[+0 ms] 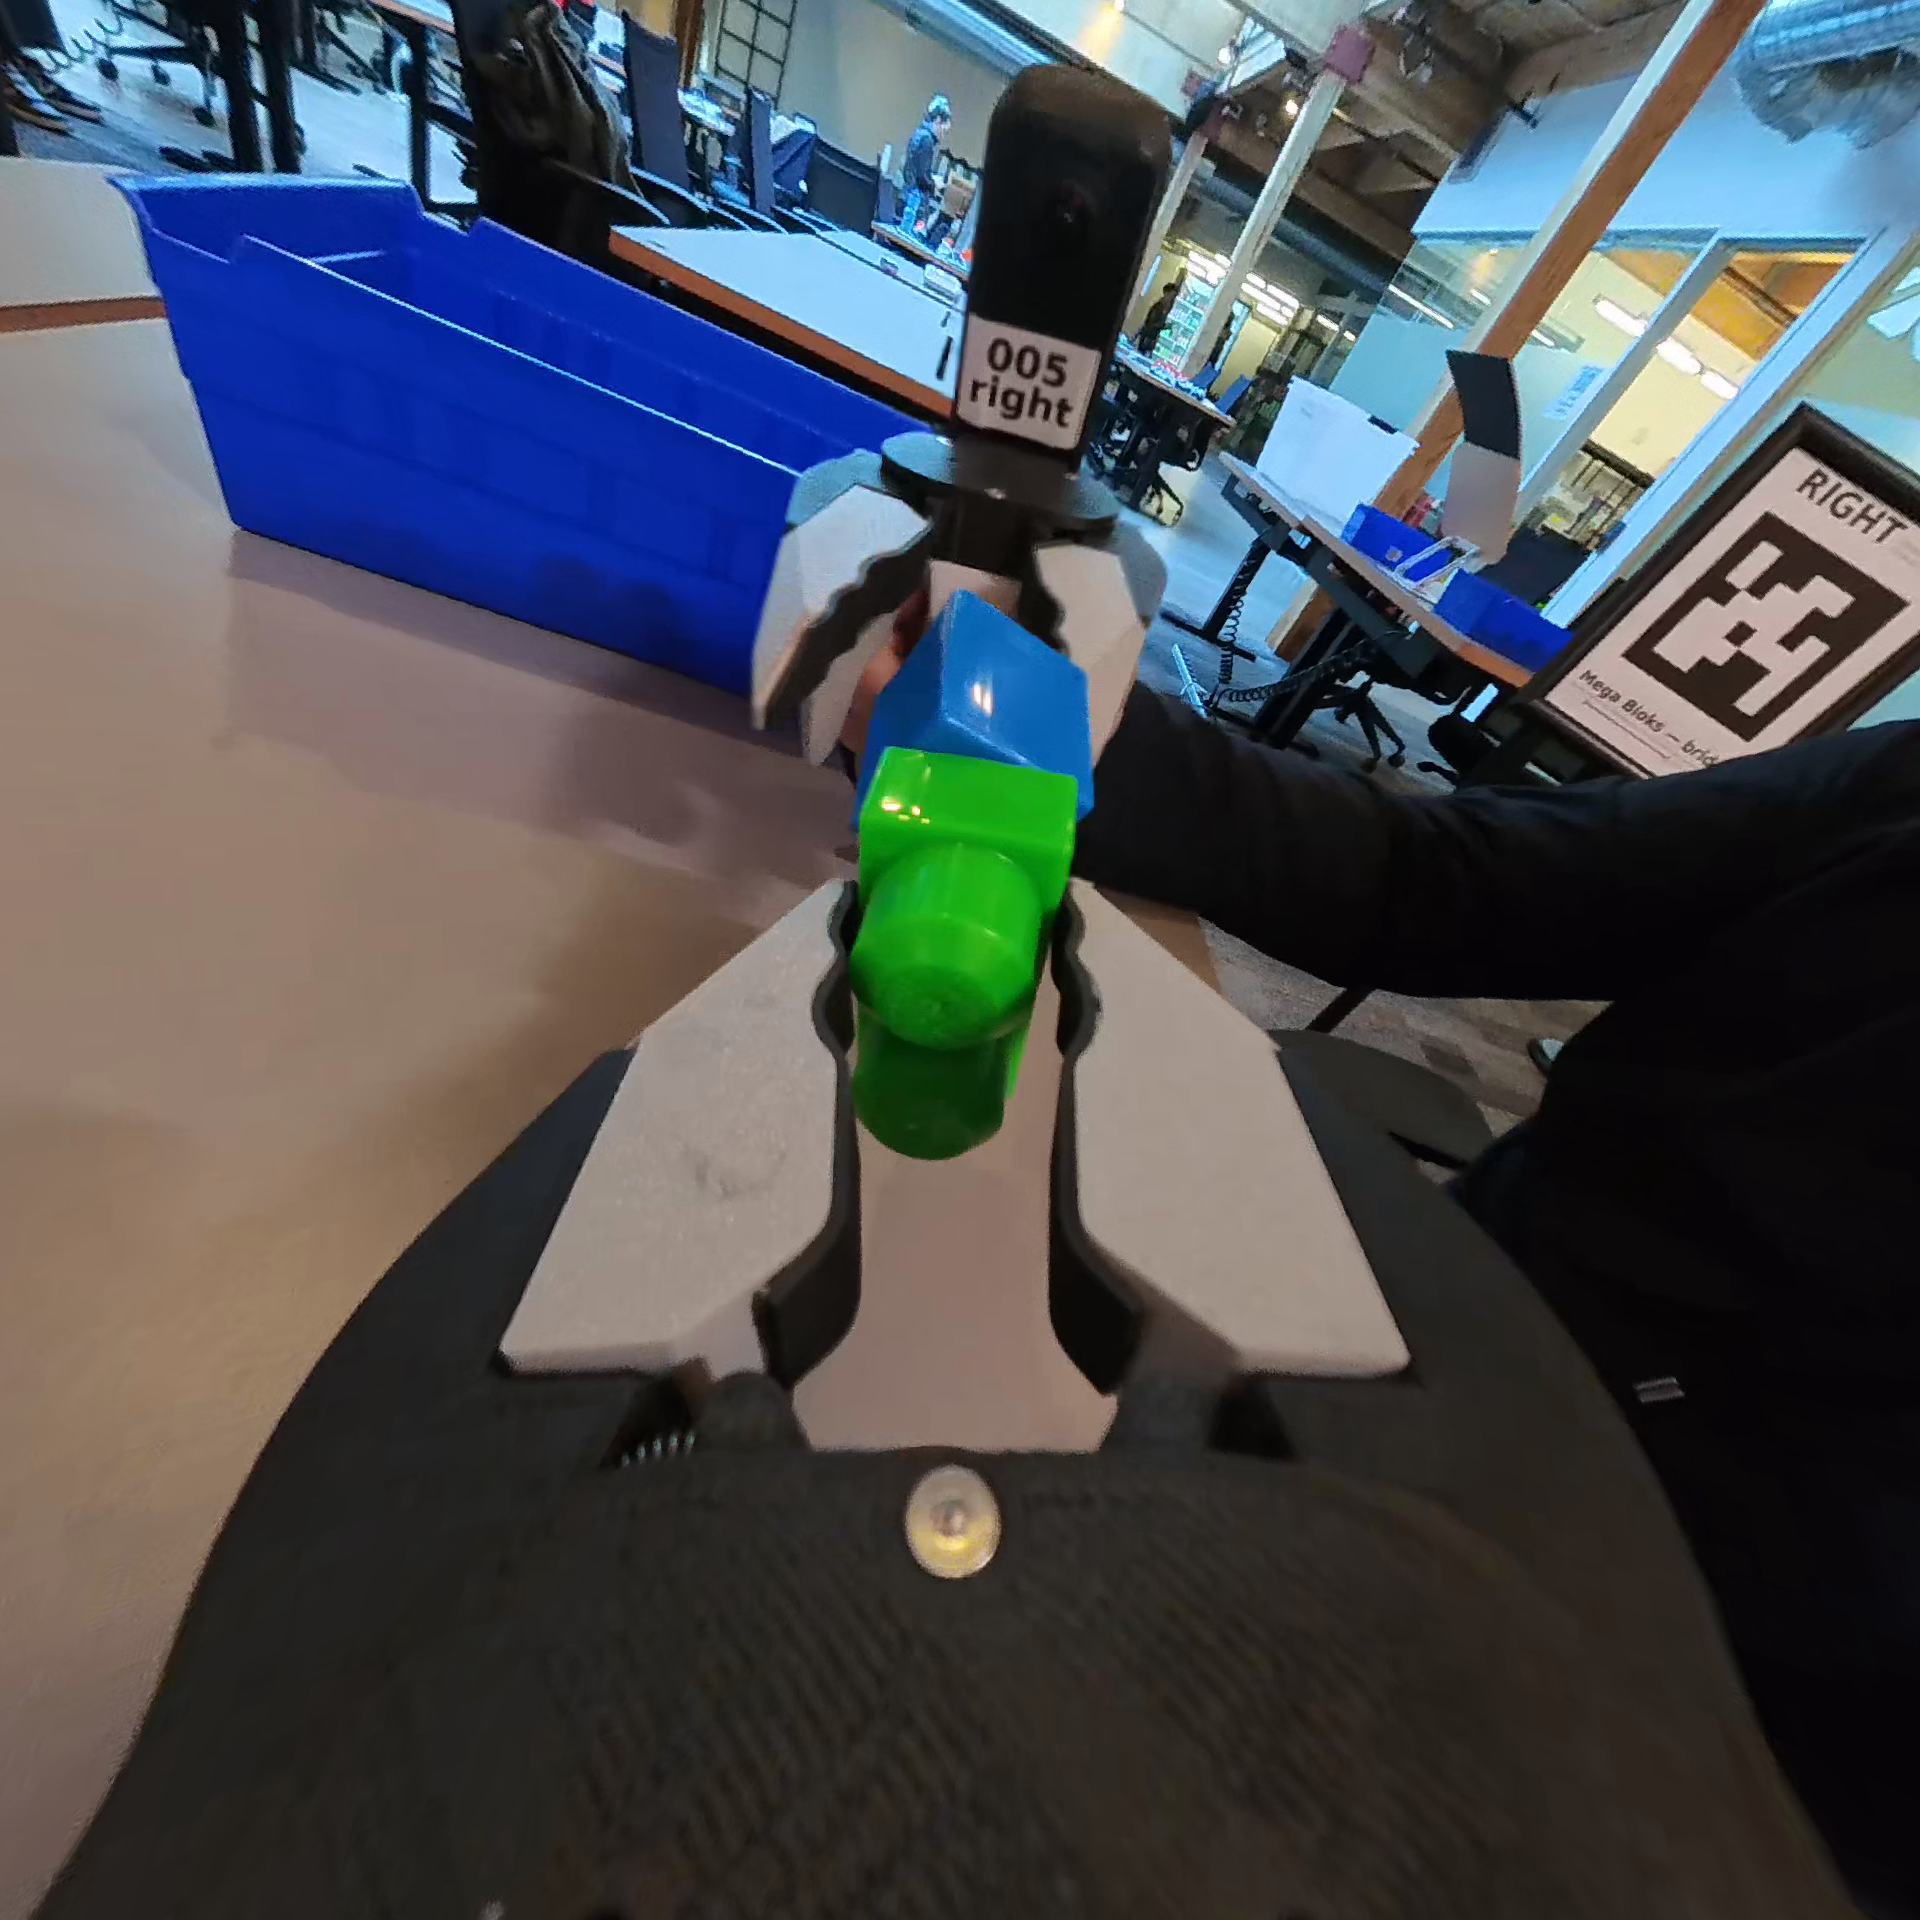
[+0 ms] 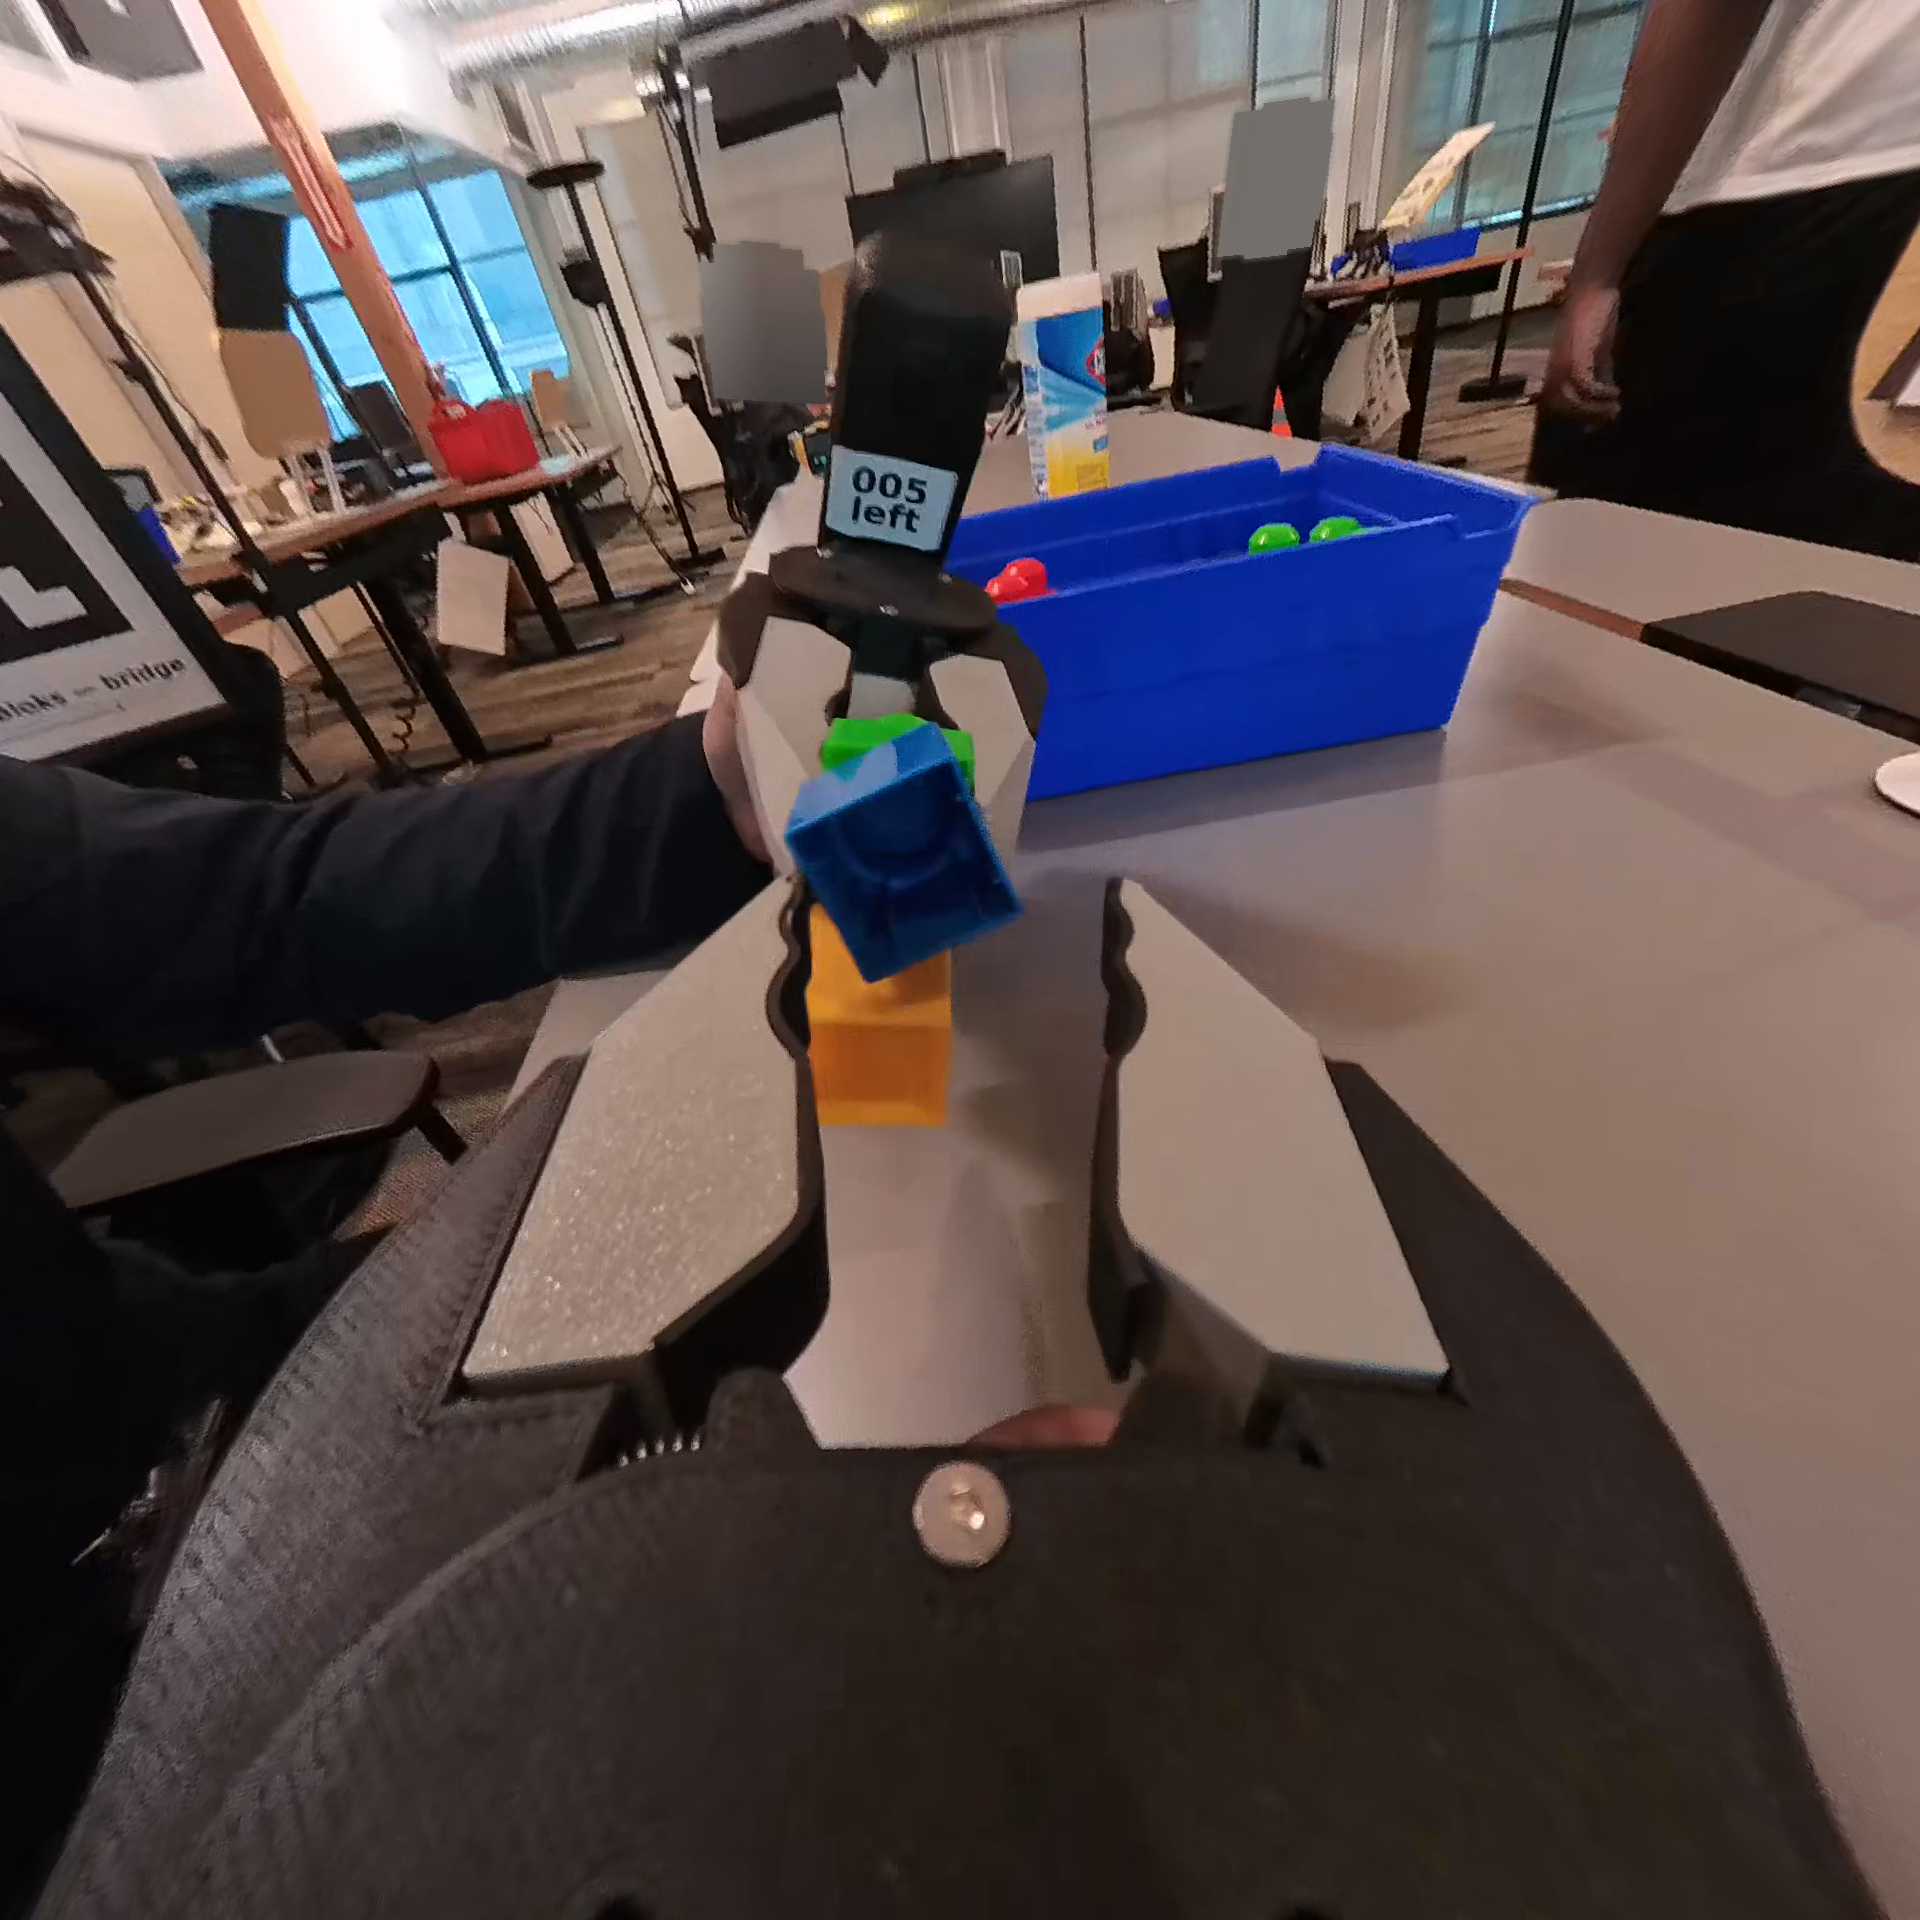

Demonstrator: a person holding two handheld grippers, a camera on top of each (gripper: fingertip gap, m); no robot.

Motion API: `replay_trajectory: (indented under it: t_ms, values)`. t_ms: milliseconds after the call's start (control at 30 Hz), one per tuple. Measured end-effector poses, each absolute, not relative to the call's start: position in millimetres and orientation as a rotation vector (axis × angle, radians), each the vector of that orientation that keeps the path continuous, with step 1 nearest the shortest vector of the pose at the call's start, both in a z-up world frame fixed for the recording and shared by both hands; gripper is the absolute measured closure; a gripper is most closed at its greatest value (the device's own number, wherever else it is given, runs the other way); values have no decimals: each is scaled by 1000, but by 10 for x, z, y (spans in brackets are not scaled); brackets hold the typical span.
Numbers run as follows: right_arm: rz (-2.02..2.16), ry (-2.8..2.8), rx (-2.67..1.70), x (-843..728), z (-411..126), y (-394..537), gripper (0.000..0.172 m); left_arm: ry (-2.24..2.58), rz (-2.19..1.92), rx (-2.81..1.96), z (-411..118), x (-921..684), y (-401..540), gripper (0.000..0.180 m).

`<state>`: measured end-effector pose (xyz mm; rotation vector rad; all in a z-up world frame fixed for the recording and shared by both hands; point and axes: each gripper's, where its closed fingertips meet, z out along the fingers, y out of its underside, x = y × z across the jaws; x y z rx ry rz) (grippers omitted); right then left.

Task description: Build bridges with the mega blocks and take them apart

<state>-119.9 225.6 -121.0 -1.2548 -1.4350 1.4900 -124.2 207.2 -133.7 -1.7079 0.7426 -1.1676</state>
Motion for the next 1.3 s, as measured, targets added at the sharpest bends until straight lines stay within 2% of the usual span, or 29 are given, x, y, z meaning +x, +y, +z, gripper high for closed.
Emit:
replay_trajectory:
  t_ms: [100,167,300,400,467,633,867,933,1067,1300]
  values:
    - [1528,-1432,-1256,-1223,-1221,2227,118,805,-1138,-1737,-1417,-1176,2030,146]
    - [1560,-1448,-1239,-1204,-1208,2190,131,827,-1115,-1754,-1462,-1144,2028,146]
    - [1586,-1456,-1241,-1205,-1214,2166,132,842,-1120,-1758,-1471,-1138,2006,146]
    - [1647,-1464,-1271,-1223,-1234,2124,120,877,-1104,-1781,-1530,-1103,1983,147]
    - [1661,-1497,-1253,-1210,-1243,2075,127,895,-1111,-1793,-1560,-1077,1962,147]
    - [1591,-1536,-1254,-1197,-1257,2074,130,884,-1075,-1777,-1527,-1102,1993,147]
    - [1800,-1371,-1463,-1232,-1308,2259,132,988,-453,-1729,-1603,-1223,2237,147]
    - [1880,-1305,-1472,-1200,-1253,2317,140,993,-554,-1754,-1635,-1179,2186,147]
    - [1846,-1272,-1404,-1132,-1132,2389,140,899,-751,-1750,-1540,-1200,2171,147]
    - [1608,-1339,-1325,-1187,-1134,2369,140,817,-781,-1783,-1552,-1285,2253,147]
